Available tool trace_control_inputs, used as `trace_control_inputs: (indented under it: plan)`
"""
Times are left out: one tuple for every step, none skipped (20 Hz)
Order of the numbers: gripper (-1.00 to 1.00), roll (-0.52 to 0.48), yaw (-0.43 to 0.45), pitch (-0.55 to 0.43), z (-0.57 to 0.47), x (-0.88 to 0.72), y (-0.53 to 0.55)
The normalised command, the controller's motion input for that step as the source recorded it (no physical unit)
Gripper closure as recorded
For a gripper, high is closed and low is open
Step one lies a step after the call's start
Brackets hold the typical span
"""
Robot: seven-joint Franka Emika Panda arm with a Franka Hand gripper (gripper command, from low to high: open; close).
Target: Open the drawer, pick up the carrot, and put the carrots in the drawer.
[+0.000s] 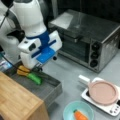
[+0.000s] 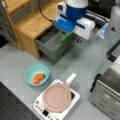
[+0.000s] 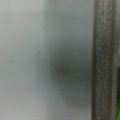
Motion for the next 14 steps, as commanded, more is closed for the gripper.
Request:
trace_control_inputs:
  plan:
    - [-1.00,0.027,0.108,0.174,0.26,0.41,-0.11]
    - [-1.00,0.031,0.103,0.179,0.26,0.43,-0.10]
    - [-1.00,0.039,0.097,0.186,0.27,0.46,-0.09]
    - [-1.00,0.043,0.094,0.192,0.28,0.49,-0.09]
    - [-1.00,0.046,0.093,0.199,0.30,0.52,-0.08]
    - [-1.00,0.053,0.101,0.203,0.31,0.54,-0.08]
    - [-1.00,0.060,0.105,0.206,0.32,0.56,-0.08]
    - [-1.00,0.062,0.106,0.211,0.31,0.55,-0.08]
    - [-1.00,0.064,0.103,0.219,0.31,0.55,-0.08]
    - [-1.00,0.071,0.100,0.227,0.32,0.55,-0.07]
    - [-1.00,0.078,0.096,0.238,0.33,0.55,-0.06]
    - [-1.00,0.092,0.092,0.249,0.34,0.55,-0.05]
    - [-1.00,0.100,0.089,0.255,0.33,0.56,-0.03]
    - [-1.00,0.102,0.086,0.256,0.31,0.55,-0.03]
